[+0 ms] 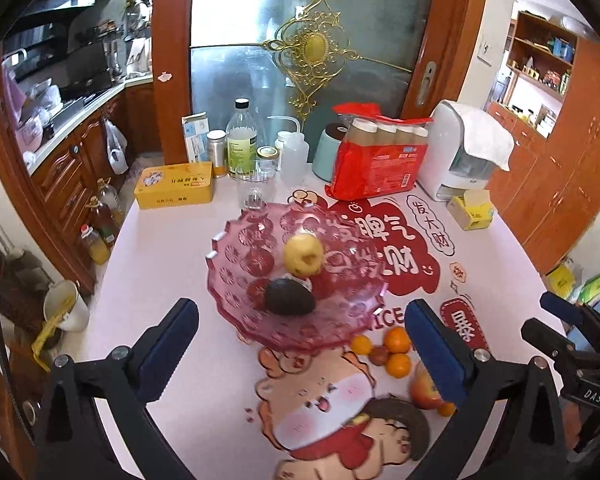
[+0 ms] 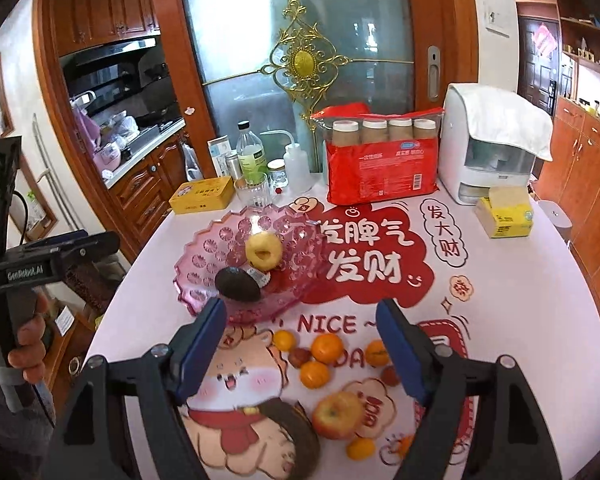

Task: Organize fruits
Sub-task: 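Grasp the brown banana with the left tool while the right tool grasps the red apple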

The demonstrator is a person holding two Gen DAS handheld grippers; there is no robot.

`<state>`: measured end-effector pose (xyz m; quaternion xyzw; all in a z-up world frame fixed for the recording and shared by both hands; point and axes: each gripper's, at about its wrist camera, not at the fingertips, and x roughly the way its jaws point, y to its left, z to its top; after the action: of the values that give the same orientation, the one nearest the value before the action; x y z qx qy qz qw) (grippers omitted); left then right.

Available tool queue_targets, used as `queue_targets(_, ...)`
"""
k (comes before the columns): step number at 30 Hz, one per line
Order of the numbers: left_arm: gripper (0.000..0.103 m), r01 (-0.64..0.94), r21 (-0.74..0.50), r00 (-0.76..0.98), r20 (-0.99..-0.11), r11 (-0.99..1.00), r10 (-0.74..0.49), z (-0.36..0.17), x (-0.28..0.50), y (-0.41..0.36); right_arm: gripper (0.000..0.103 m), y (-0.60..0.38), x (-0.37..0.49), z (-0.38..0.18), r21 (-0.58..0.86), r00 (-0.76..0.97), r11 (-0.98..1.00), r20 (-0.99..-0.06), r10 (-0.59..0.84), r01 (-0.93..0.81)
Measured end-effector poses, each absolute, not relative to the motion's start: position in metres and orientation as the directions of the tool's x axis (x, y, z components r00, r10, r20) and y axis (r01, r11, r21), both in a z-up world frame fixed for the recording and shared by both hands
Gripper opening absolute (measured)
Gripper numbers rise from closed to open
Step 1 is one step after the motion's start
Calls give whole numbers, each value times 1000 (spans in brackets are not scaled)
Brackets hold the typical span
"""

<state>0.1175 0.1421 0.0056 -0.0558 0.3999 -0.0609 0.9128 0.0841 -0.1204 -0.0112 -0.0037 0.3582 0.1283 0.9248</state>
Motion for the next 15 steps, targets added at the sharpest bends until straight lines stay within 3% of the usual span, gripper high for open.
queue_targets(7, 102, 14, -95, 645, -759, 995, -82, -18, 90, 92, 78, -158, 61, -22, -14, 726, 964, -661, 191, -267)
queue_targets(15, 102, -30, -108, 529, -845, 994, -76, -98, 66, 23, 78, -194, 60, -78, -9, 677, 959, -710, 192, -282)
